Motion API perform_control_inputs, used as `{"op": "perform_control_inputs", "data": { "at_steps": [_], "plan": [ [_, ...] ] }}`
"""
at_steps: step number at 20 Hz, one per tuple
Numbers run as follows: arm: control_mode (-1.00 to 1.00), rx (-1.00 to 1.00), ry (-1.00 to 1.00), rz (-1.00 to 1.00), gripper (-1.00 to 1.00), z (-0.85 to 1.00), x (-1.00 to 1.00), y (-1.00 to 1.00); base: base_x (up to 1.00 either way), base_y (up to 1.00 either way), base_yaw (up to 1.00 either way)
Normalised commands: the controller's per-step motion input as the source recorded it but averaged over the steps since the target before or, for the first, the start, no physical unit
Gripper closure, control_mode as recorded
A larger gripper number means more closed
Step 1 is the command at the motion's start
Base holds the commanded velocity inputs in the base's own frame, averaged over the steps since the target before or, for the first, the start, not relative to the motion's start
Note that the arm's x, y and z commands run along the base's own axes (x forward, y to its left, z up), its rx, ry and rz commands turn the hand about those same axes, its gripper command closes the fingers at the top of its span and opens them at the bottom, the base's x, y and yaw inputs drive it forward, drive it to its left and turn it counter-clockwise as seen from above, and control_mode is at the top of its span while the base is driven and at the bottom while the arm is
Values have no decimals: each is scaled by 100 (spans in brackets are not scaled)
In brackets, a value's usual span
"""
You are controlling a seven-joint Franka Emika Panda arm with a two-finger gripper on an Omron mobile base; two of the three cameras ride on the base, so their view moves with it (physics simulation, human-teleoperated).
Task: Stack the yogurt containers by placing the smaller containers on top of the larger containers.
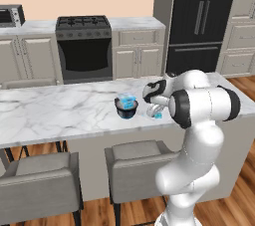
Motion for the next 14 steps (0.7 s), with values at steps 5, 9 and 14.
{"op": "perform_control_inputs", "data": {
  "at_steps": [5, 9, 14],
  "plan": [
    [-100, 5, -8, 0, 100, 63, -38, -18, 0, 0, 0],
    [-100, 5, -14, 0, 100, 61, -37, -3, 0, 0, 0],
    [-100, 3, -19, 0, 100, 51, -29, 0, 0, 0, 0]
  ]
}}
